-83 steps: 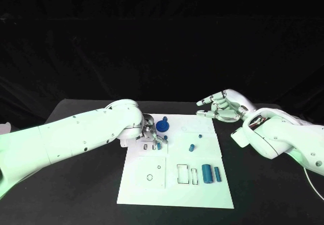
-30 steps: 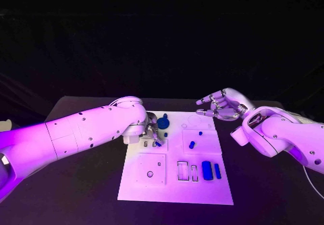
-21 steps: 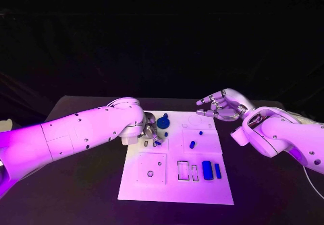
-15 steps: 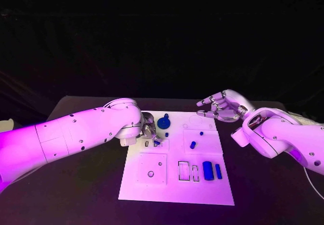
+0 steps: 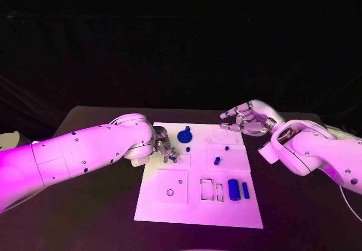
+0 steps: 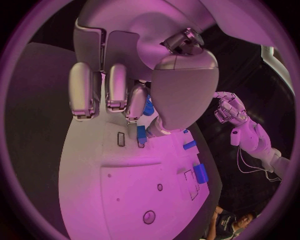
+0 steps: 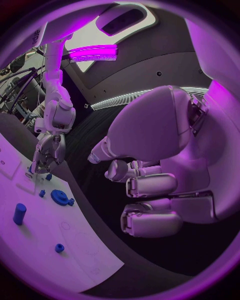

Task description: Assemble the parts on the task board

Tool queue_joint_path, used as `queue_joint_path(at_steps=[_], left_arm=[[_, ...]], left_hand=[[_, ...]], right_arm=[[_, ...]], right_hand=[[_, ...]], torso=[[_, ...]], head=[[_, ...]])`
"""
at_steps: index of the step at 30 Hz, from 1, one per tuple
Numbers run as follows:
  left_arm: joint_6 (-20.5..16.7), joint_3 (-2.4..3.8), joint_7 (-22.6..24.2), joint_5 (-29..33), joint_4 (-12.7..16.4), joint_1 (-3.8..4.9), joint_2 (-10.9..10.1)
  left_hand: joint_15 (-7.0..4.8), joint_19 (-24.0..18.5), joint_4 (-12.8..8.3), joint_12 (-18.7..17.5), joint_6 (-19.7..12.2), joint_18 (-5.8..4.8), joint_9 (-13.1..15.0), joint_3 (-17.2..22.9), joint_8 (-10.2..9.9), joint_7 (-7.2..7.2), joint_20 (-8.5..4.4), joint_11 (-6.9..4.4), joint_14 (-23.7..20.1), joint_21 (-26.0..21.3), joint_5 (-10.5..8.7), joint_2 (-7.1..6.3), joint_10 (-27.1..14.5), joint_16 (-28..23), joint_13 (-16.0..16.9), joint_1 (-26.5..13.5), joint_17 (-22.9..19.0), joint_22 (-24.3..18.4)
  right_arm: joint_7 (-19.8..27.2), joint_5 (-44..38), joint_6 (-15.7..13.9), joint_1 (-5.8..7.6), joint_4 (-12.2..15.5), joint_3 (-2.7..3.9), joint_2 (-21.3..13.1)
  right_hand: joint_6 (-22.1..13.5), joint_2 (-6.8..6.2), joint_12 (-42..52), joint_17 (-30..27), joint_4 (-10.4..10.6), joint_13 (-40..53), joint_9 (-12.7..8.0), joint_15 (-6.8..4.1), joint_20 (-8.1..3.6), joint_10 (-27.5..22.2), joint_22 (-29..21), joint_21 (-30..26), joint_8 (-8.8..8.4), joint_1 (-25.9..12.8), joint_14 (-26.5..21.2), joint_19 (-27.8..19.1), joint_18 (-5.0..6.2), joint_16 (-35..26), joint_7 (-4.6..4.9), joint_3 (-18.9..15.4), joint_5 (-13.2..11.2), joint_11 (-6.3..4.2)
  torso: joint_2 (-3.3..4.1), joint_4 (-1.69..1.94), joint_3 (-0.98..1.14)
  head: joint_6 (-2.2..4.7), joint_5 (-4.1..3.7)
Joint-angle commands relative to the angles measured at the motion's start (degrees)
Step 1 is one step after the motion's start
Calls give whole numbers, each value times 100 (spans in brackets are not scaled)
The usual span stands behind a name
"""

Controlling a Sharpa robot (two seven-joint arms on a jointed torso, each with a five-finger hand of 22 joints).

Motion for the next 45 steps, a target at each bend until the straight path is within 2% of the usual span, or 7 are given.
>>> queue_joint_path(at_steps=[1,5,9,16,29,38,45], left_arm=[[-329,1,-220,-247,34,-47,17],[-401,1,-213,-325,43,-117,46],[-463,1,-210,-374,41,-180,78],[-471,1,-217,-497,30,-232,99],[-97,1,-261,-652,43,-242,70],[115,1,-280,-687,52,-242,60],[128,1,-280,-691,15,-241,82]], left_hand=[[-5,290,-865,25,61,-109,13,915,39,-89,19,3,603,23,-31,-1,51,18,18,-57,1508,819],[-9,297,-882,43,69,-112,32,952,52,-94,15,-2,603,31,-32,-6,64,18,36,-91,1508,833],[-11,306,-887,50,75,-116,49,991,64,-97,12,-5,603,40,-32,4,71,18,43,-130,1508,851],[-13,307,-890,50,79,-117,59,1009,71,-99,11,-7,603,41,-33,7,72,18,42,-152,1508,852],[-21,304,-975,48,72,-114,104,1096,96,-110,3,-17,603,35,-35,-27,74,18,42,-198,1508,844],[-26,315,-1042,74,107,-120,148,1111,133,-122,-4,-24,603,47,-37,-97,95,18,69,-282,1508,871],[-60,332,-977,118,209,-128,187,773,159,-187,-29,-69,603,63,-70,-180,134,18,115,-608,1508,907]], right_arm=[[11,-72,80,-10,0,-1,4],[16,-72,82,-15,-2,-1,7],[18,-72,83,-19,-3,-1,7],[19,-72,89,-26,-5,-1,7],[19,-71,117,-32,-9,-1,9],[17,-71,125,-36,-8,-1,8],[18,-71,120,-37,-3,-1,7]], right_hand=[[22,29,-30,803,13,-5,2,20,-4,-37,-4,-25,6,27,437,-34,92,-25,-10,-34,19,-2],[22,29,-30,803,13,-5,2,20,-4,-37,-4,-25,6,27,437,-34,92,-25,-10,-34,19,-2],[22,29,-30,803,13,-5,2,20,-4,-37,-4,-25,6,27,437,-34,92,-25,-10,-34,19,-2],[22,29,-30,804,14,-5,2,20,-4,-37,-5,-26,6,26,437,-35,92,-24,-10,-35,24,-2],[23,28,-30,806,17,-7,2,20,-4,-38,-8,-27,6,24,438,-36,93,-23,-10,-37,33,-1],[23,28,-30,806,17,-7,2,20,-4,-38,-8,-27,6,24,438,-36,93,-23,-10,-37,33,-1],[23,28,-30,806,17,-7,2,20,-4,-38,-8,-27,6,24,438,-36,93,-23,-10,-37,33,-1]], torso=[[-2,1,-2],[-1,-4,3],[6,4,-2],[7,3,2],[9,-2,0],[8,3,-1],[11,-3,4]], head=[[-12,3],[-14,3],[-12,-10],[-28,-11],[-60,-11],[-79,-8],[-90,0]])
